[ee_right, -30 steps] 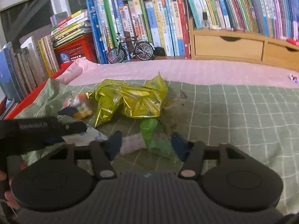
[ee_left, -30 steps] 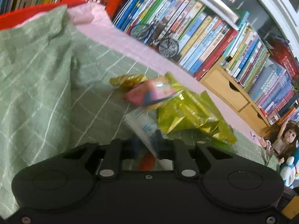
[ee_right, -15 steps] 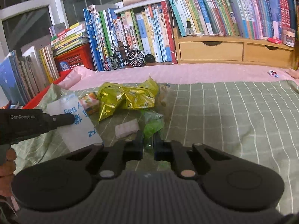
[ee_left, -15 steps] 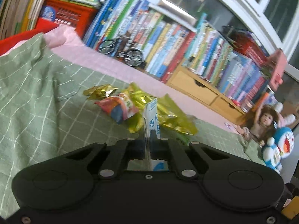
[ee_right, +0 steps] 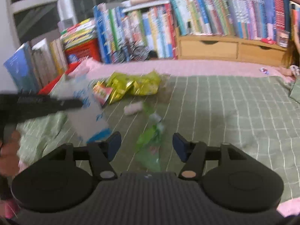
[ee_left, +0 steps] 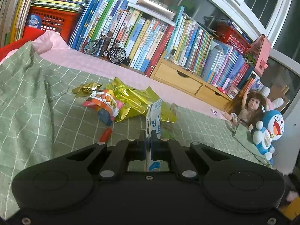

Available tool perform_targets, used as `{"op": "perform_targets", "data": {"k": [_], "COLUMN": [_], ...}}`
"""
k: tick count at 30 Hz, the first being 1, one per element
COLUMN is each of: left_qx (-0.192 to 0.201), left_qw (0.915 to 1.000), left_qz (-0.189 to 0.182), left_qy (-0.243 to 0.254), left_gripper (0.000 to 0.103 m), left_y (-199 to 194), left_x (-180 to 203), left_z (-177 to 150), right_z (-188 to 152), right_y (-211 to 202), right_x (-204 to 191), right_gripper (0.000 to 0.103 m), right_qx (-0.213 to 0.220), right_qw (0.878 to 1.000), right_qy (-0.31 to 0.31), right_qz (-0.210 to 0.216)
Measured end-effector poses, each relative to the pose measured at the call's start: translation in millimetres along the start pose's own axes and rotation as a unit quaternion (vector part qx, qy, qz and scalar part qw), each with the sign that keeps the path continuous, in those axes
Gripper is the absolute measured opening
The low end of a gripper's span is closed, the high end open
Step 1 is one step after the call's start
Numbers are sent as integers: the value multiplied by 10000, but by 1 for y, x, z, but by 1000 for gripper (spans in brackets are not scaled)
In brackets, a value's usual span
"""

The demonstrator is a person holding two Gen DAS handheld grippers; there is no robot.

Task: Collect trash
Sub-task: 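Carry the white paper packet and green plastic bag over the bed edge toward the bin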

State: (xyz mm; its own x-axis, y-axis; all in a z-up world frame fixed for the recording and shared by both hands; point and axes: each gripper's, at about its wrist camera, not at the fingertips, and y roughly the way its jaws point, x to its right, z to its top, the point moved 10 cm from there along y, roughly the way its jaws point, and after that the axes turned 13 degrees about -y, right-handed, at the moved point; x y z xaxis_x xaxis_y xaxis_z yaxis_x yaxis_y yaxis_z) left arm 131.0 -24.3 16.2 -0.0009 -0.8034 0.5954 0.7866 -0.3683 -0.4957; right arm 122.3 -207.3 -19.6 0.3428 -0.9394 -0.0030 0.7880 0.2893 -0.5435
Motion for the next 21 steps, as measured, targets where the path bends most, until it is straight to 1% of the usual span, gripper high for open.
{"op": "perform_targets", "data": {"k": [2, 3, 5, 6, 7, 8, 10, 12, 14, 19, 21], "left_qx": [-44, -99, -196, -205, -203, -192, -158, -126, -75, 7, 20], "left_qw": [10000, 9999, 9997, 9997, 9996, 9996, 9995, 9994, 9991, 9978, 9974], "left_qz": [48, 45, 70, 105, 138, 169, 197, 250, 304, 194, 166], "left_qy": [35, 52, 84, 100, 125, 154, 197, 222, 276, 639, 696], "left_gripper": [5, 8, 13, 14, 14, 14, 14, 13, 5, 4, 3], "left_y": [6, 11, 20, 25, 30, 34, 43, 51, 55, 50, 45], "left_x": [0, 0, 0, -1, -1, -2, -2, -2, -1, 12, 15], "left_z": [-2, -5, -13, -15, -18, -20, -22, -22, -22, -26, -26], "right_z": [8, 10, 7, 5, 1, -3, -11, -14, -15, -12, -12], "right_y": [18, 28, 49, 58, 64, 69, 73, 71, 66, 47, 38], "right_x": [4, 5, 7, 8, 8, 8, 6, 4, 4, 4, 4], "right_gripper": [77, 77, 76, 75, 65, 48, 34, 34, 33, 33, 33], "right_qx": [26, -17, -189, -284, -369, -458, -545, -473, -429, -253, -177], "right_qw": [9999, 9998, 9993, 9990, 9987, 9984, 9980, 9984, 9986, 9992, 9993], "right_qy": [43, 29, 41, 72, 119, 170, 209, 137, 98, -37, -59], "right_qz": [-142, -211, -334, -343, -325, -289, -253, -262, -284, -312, -318]}}
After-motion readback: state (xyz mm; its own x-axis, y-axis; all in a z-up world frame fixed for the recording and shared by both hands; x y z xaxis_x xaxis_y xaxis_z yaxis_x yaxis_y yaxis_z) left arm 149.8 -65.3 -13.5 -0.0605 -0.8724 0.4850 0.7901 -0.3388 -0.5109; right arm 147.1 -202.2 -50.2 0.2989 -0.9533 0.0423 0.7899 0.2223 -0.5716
